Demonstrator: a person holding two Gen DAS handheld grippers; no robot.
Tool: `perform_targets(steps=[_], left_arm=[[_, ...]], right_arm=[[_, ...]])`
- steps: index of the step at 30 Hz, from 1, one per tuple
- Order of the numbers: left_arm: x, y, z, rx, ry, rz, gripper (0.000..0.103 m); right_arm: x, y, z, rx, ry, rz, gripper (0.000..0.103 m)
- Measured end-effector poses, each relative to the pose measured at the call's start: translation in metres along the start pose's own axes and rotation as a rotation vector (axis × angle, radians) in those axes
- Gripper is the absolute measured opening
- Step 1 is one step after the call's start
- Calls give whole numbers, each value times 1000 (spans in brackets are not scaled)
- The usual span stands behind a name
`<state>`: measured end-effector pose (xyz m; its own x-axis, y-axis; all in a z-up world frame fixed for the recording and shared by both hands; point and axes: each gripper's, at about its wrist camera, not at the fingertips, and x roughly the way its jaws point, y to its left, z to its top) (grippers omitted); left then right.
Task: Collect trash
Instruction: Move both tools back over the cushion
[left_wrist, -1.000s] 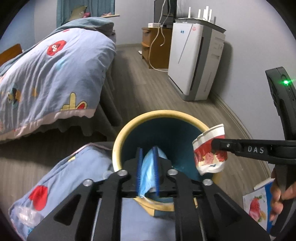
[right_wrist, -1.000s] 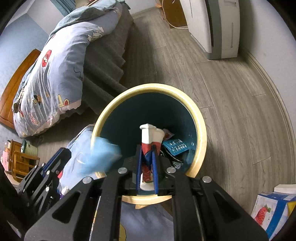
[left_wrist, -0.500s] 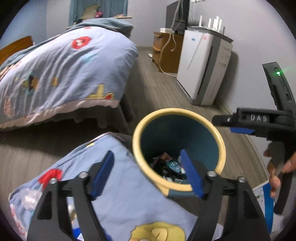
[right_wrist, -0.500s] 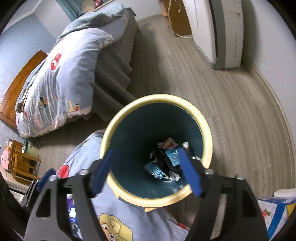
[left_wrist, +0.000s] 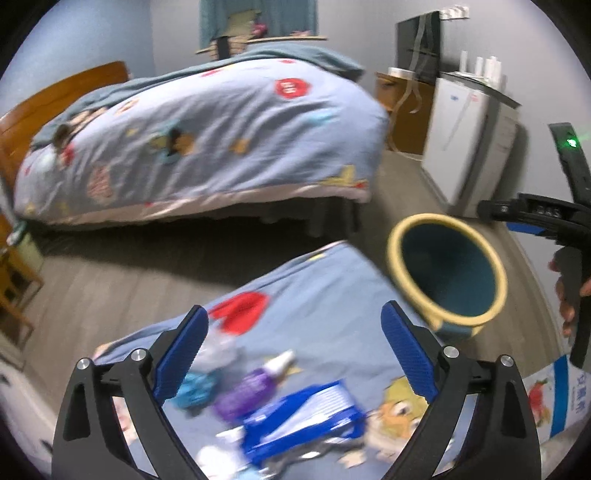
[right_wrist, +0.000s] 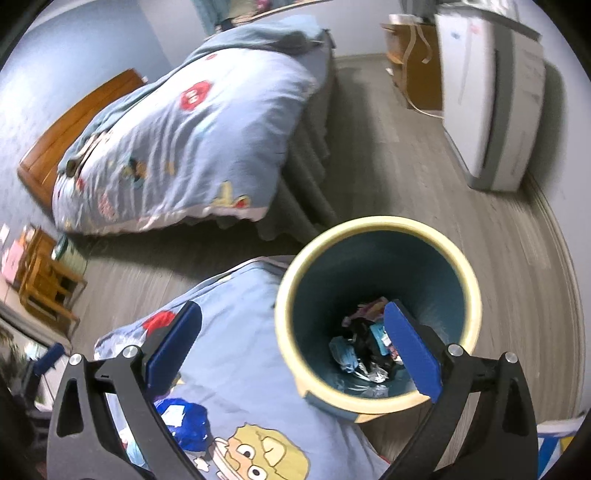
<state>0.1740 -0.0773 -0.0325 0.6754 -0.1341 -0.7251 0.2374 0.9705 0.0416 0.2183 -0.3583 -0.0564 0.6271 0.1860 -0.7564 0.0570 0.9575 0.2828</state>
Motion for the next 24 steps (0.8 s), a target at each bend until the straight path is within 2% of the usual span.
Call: perform_targets(steps=[6, 11, 18, 24], left_arm=[[-12, 64, -18, -111, -1, 69, 95], [-1, 102, -33, -152, 26, 122, 95], [22, 136, -45, -178, 66, 156, 95], [43, 146, -49, -211, 89, 151, 95]], right_arm=[[17, 59, -16, -137, 51, 35, 97], [37, 97, -39, -228, 117, 48, 97], [67, 120, -68, -229, 235, 74, 97], [90, 133, -99, -263, 316, 55, 97]])
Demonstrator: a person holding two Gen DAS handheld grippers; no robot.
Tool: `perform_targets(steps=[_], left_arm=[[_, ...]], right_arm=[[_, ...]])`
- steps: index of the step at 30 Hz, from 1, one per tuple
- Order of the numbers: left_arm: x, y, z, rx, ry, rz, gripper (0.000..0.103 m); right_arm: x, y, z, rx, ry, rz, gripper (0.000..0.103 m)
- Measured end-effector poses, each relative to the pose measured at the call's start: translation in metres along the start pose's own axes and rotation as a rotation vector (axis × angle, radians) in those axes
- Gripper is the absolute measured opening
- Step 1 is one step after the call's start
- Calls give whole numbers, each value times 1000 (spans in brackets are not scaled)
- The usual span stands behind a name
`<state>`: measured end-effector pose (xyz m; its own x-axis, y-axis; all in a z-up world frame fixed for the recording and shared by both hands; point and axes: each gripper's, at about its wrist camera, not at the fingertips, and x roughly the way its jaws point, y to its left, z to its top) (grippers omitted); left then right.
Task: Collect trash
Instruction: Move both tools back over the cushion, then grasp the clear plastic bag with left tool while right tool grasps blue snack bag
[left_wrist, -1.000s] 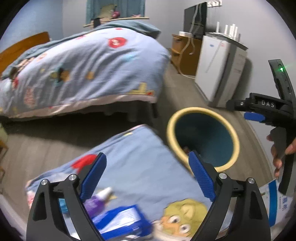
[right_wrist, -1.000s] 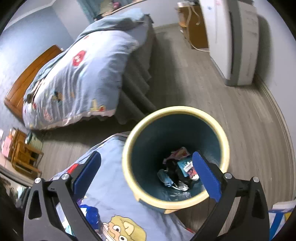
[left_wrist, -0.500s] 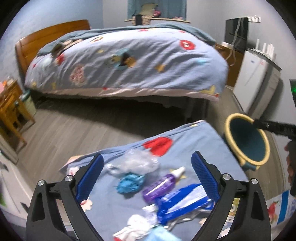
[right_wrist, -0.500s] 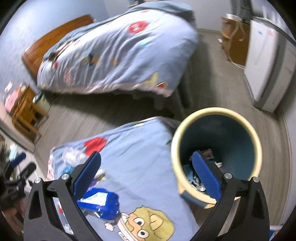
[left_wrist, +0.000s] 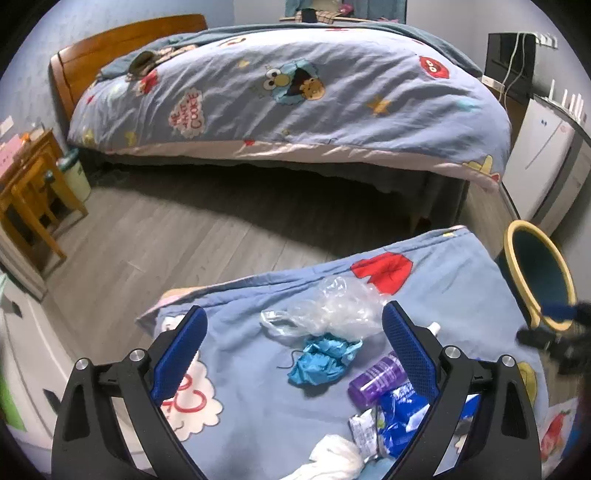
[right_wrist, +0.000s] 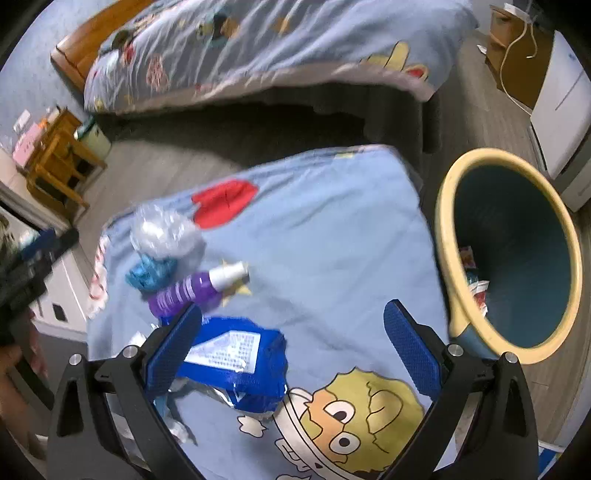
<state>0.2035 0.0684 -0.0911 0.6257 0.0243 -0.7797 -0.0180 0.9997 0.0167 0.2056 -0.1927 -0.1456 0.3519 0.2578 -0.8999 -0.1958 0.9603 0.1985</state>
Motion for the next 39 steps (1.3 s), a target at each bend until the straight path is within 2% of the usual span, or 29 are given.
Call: perform_targets(steps=[5, 14, 18, 20, 22, 23, 25, 26, 28, 29, 34, 39], left_arm=[[29, -8, -3, 17, 53, -4, 95], [68, -28, -10, 109, 125, 8, 95], [80, -29, -14, 105, 159, -11, 93], [82, -31, -16, 113, 167, -25, 87], [85, -36, -19, 130, 191, -46, 69], [87, -39, -20, 137, 205, -57, 65], [88, -42, -23, 148, 215, -65, 47], [88, -44, -24, 158, 218, -64, 43], [87, -45, -23, 162, 215, -71, 34], [88, -44, -22, 158, 217, -82, 22], [81, -41, -19, 142, 196, -95, 10], [67, -36, -8, 104, 151, -125, 9]], right_arm=[[24, 10, -13, 7, 77, 35, 97], [42, 22, -22, 2, 136, 62, 96], [50, 26, -27, -20, 180, 69, 92], [54, 28, -28, -33, 205, 71, 91], [57, 28, -29, -35, 226, 84, 82], [59, 27, -30, -30, 235, 89, 77], [60, 26, -30, -19, 251, 116, 59], [60, 25, -29, -16, 251, 121, 58], [56, 25, -26, -16, 242, 135, 48], [54, 24, -24, -13, 238, 143, 46], [43, 26, -19, -28, 223, 171, 40], [22, 31, -8, -55, 167, 197, 36]])
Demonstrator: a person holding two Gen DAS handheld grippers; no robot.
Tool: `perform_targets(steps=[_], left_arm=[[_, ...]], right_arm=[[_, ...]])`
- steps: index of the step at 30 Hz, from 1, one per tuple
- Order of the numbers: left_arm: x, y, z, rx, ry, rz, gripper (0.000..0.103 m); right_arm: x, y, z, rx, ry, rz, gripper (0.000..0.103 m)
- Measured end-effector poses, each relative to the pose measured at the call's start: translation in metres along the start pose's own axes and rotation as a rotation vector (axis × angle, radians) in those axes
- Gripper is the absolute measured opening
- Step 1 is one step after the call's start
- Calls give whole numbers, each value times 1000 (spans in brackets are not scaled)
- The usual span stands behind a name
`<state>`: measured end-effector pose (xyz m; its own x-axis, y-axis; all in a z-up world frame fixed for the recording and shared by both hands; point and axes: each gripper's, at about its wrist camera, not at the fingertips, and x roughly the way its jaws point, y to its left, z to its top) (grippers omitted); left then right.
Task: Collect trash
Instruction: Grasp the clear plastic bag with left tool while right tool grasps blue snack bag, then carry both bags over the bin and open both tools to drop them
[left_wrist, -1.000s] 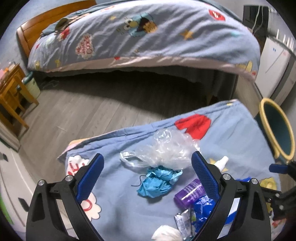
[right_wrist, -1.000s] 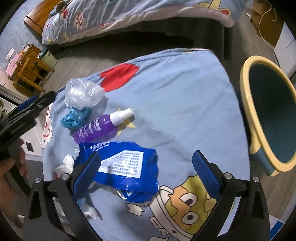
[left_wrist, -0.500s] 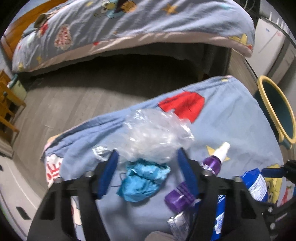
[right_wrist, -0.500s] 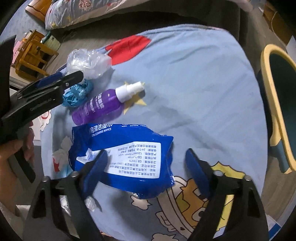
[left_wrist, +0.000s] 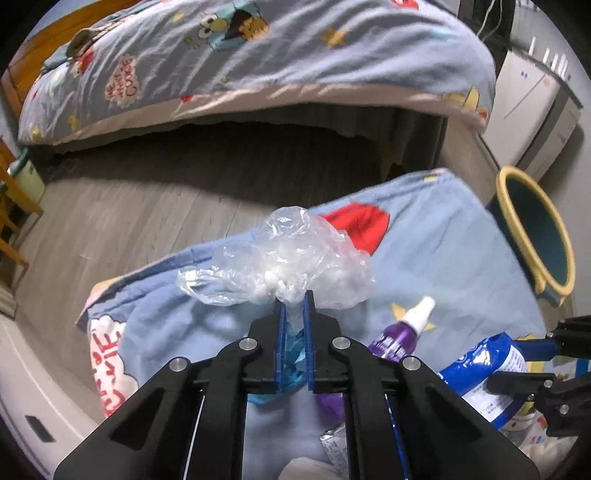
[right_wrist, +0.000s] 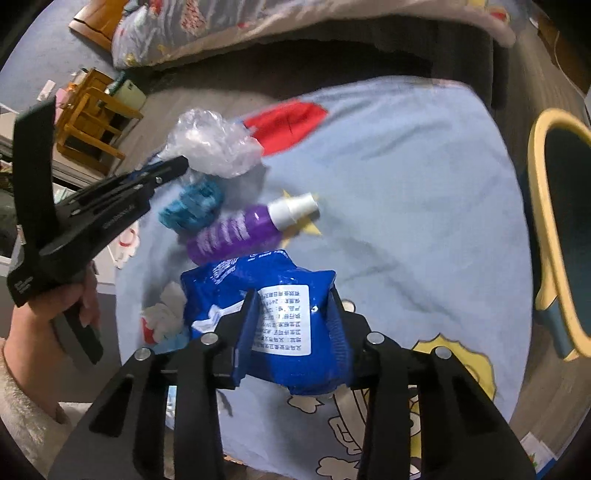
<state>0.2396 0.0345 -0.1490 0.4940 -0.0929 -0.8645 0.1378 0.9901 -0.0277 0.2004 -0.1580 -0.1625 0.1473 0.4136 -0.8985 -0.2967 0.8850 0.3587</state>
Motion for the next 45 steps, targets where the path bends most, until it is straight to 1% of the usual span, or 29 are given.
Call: perform_targets(steps=[6, 13, 20, 23, 27, 30, 32, 36, 39, 42, 45], left_arm=[[-24, 0, 10, -11, -70, -12, 9], [-53, -16, 25, 15, -158, -22, 9], [-74, -41, 39, 28, -218, -58, 9], [-80, -61, 43, 59, -241, -71, 9], [-84, -89, 46, 87, -250, -101, 9], [-84, -113, 47, 122, -255, -120, 9], [-84, -127, 49, 138, -258, -134, 9], [-81, -160, 48, 179, -254, -165, 9], [-76, -181, 48, 206, -244, -181, 9], [-69, -202, 46, 233, -231, -198, 9], [-62, -222, 43, 261, -215, -213, 9]], right_arm=[[-35, 4, 12, -29, -86, 7, 36], [-75, -10, 20, -2, -193, 6, 36], [-106, -39, 20, 57, -272, -10, 36], [-120, -58, 18, 96, -310, -24, 36], [-138, -92, 12, 161, -355, -62, 36], [-153, -125, 4, 229, -390, -91, 36], [-160, -141, 0, 270, -406, -97, 36], [-174, -176, -10, 337, -439, -148, 36], [-183, -202, -20, 402, -465, -159, 36], [-189, -219, -28, 445, -480, -159, 36], [-194, -231, -34, 482, -498, -181, 36]])
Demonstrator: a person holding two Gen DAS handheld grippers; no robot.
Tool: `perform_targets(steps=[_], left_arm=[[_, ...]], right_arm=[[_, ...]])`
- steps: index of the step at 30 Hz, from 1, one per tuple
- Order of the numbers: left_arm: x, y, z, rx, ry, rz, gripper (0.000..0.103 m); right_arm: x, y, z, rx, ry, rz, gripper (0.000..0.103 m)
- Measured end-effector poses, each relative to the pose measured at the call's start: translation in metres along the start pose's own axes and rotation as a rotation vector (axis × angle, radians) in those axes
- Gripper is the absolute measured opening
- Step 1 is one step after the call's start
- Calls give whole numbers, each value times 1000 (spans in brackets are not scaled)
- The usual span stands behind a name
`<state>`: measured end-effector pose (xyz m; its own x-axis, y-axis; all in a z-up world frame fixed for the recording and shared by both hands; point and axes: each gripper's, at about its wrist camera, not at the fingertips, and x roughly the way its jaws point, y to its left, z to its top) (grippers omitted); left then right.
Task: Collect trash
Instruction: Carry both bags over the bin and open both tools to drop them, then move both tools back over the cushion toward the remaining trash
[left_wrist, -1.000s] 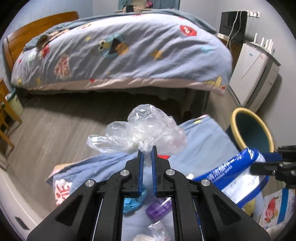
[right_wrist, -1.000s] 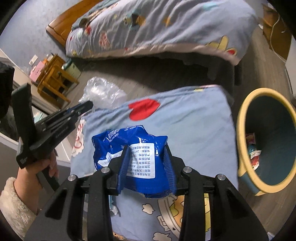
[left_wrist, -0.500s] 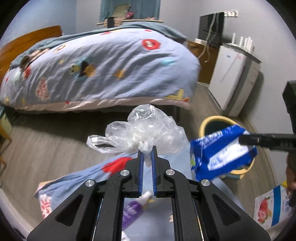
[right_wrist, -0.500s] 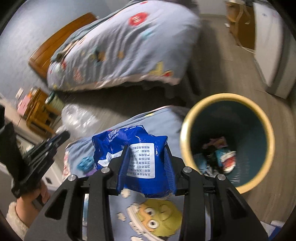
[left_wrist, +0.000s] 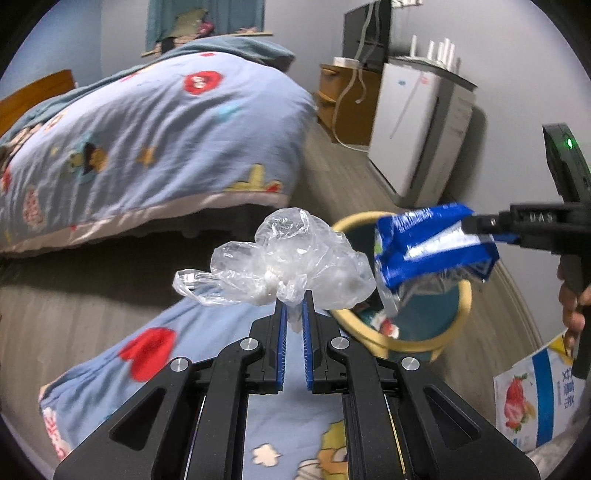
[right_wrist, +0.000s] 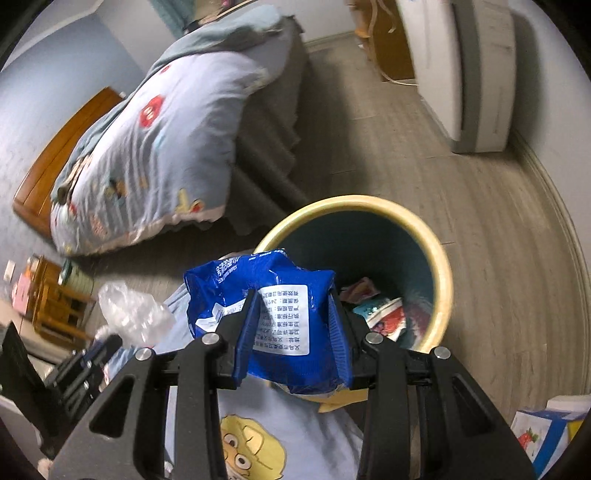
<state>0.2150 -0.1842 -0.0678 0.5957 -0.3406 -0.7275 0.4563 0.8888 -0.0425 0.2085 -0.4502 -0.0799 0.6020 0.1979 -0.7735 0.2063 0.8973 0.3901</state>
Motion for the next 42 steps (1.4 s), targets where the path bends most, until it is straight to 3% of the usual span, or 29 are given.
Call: perform_targets(steps=[13, 23, 26, 28, 29, 32, 34, 37, 42], left_arm=[[44, -55, -13, 97, 85, -34, 9], [66, -80, -22, 142, 127, -47, 9], [68, -84, -21, 150, 121, -61, 9], [70, -87, -22, 159, 118, -69, 9], [70, -88, -21, 163, 118, -69, 9], [71, -88, -21, 166, 120, -69, 18], [70, -88, -20, 167, 113, -60, 34], [66, -86, -18, 164, 95, -53, 51], [55, -82, -16, 170, 69, -24, 70]], right_arm=[[7, -46, -2, 70, -25, -150, 36], [15, -54, -6, 75, -17, -196, 37], [17, -54, -6, 85, -19, -177, 42], [16, -54, -5, 99, -29, -168, 59], [15, -54, -5, 96, -36, -171, 60], [13, -52, -4, 84, -43, -178, 62], [13, -50, -4, 85, -42, -176, 68], [14, -47, -4, 80, -39, -174, 75], [12, -38, -3, 67, -43, -166, 85]])
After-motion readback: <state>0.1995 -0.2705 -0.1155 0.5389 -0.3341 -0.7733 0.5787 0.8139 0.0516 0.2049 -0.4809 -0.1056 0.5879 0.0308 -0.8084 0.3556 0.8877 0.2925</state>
